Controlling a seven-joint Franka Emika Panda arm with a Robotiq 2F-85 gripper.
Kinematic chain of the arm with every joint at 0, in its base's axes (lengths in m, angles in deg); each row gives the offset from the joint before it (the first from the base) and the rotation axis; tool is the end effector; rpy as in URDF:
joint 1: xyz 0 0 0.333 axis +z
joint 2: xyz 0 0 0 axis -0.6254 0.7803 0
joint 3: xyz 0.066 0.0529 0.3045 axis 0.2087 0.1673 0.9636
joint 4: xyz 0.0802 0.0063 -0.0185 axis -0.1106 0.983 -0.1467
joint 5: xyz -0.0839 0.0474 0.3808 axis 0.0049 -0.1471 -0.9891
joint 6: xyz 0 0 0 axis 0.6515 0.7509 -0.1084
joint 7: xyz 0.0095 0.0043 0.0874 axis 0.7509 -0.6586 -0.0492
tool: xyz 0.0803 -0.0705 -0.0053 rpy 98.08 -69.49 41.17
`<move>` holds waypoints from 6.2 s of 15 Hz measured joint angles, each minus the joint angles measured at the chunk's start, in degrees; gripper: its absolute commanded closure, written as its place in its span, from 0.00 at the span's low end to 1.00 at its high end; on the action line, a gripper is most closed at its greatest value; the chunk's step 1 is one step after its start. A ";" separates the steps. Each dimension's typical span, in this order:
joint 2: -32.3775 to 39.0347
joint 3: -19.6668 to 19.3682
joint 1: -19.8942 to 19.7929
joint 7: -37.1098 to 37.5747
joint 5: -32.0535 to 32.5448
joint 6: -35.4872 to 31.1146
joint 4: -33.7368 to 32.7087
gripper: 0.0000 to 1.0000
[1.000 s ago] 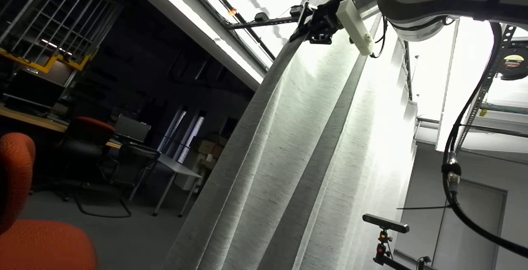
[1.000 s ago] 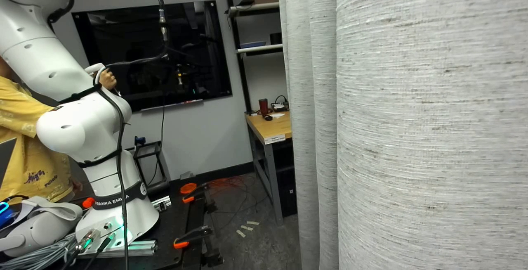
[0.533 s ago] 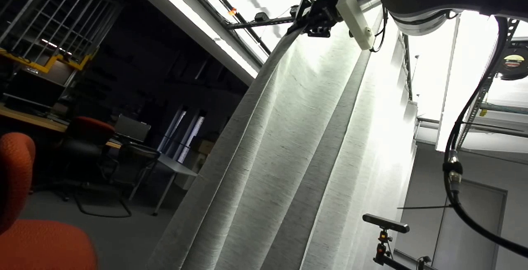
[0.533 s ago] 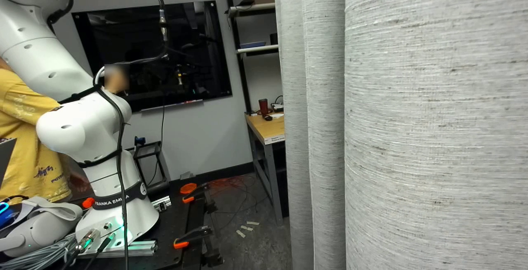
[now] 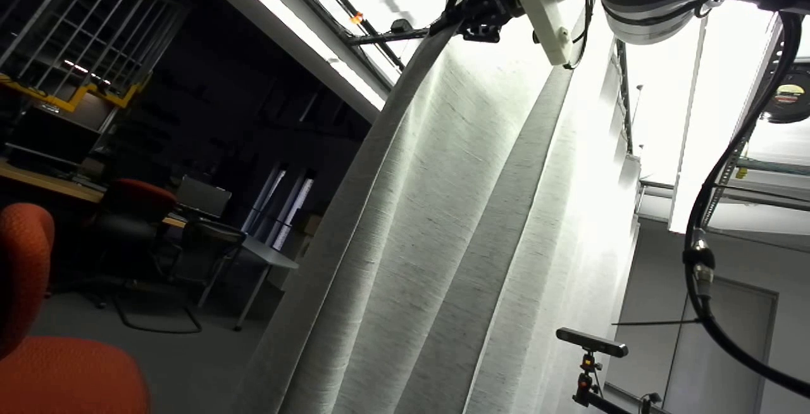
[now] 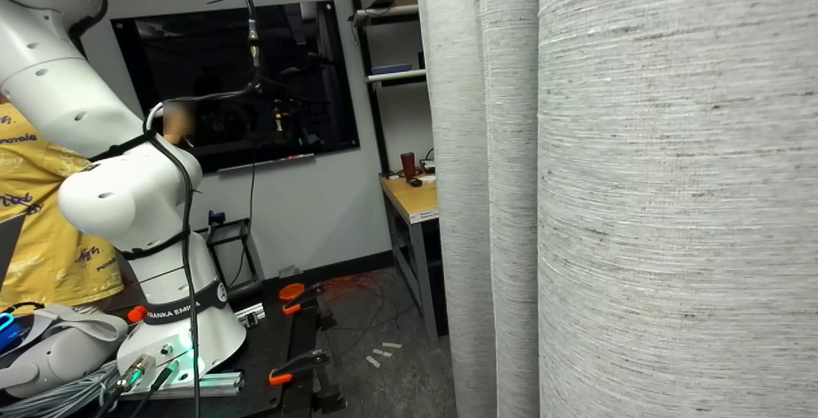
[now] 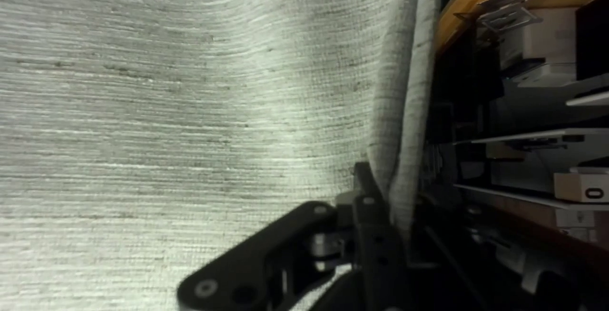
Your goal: Slide the curtain to the left
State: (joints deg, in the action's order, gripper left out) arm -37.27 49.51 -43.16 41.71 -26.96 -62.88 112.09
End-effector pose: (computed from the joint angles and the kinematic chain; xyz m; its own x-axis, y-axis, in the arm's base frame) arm 0.4400 0.1407 0.8459 0.3551 -0.0270 0.9345 -0.0716 -0.9974 -0.0016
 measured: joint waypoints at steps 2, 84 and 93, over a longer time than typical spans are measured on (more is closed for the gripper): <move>-0.66 0.19 0.90 0.00 -0.63 -1.75 0.84 0.99; -5.33 14.23 15.17 0.49 -34.42 -44.20 17.58 0.99; -5.21 14.21 14.17 0.48 -34.42 -44.26 17.99 0.96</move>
State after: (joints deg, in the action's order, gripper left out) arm -42.48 63.72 -28.99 42.19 -61.38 -107.13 130.08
